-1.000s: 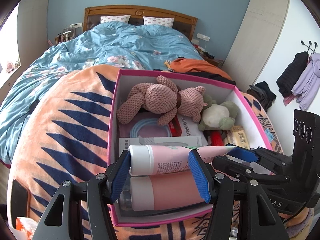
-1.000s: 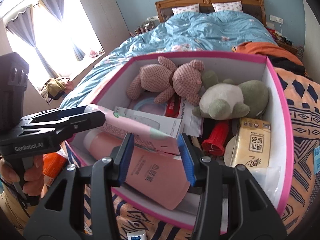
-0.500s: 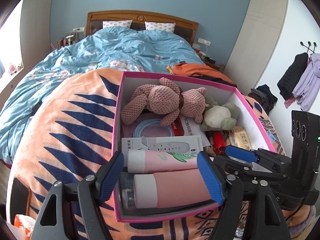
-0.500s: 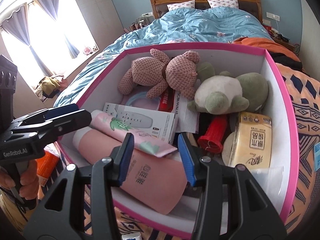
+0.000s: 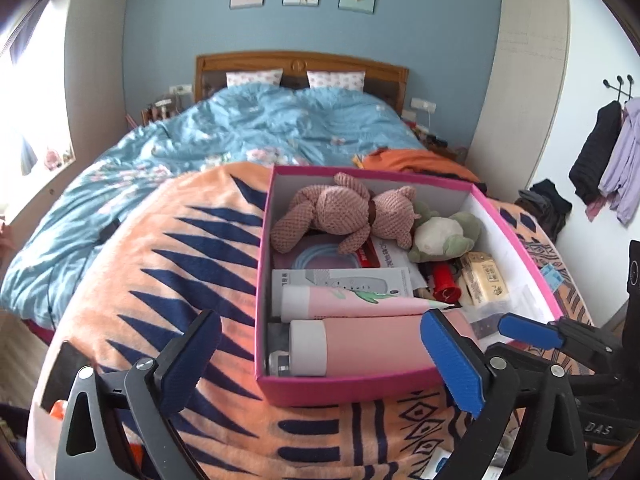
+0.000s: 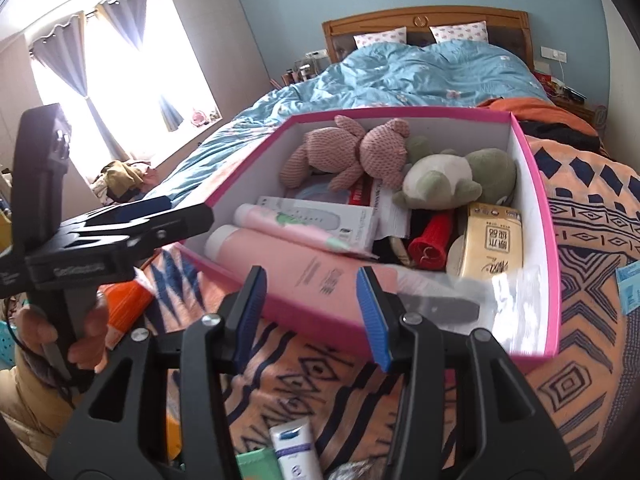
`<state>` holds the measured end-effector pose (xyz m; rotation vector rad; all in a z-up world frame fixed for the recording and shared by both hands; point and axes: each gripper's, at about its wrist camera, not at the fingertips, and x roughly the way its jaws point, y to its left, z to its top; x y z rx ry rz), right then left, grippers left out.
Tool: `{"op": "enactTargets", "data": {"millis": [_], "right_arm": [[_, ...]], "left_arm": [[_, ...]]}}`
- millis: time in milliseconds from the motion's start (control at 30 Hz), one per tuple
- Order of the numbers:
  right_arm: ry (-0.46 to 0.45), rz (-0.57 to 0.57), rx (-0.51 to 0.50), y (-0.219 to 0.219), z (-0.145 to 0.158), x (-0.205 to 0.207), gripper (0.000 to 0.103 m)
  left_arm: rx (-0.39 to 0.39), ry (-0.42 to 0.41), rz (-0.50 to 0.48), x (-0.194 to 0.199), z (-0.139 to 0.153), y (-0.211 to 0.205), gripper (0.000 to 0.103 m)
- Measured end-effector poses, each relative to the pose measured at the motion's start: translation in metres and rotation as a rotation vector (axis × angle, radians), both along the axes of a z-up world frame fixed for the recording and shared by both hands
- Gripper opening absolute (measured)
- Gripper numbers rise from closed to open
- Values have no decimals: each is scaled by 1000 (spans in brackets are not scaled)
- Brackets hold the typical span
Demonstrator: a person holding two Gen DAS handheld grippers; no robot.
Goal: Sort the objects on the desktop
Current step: 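Open both tools to release the tube and withdraw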
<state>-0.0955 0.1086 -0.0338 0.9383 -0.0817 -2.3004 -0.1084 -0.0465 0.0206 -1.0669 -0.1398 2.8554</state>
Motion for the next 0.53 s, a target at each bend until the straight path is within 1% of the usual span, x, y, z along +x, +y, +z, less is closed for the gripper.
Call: {"op": "enactTargets", "data": {"millis": [167, 533], "right_arm": [[41, 15, -3, -1, 5, 23, 49], [48, 26, -7, 1, 1, 53, 51]], "left_arm": [[5, 6, -11, 21, 0, 4, 103], [2, -15, 20, 47, -12, 8, 103]]}}
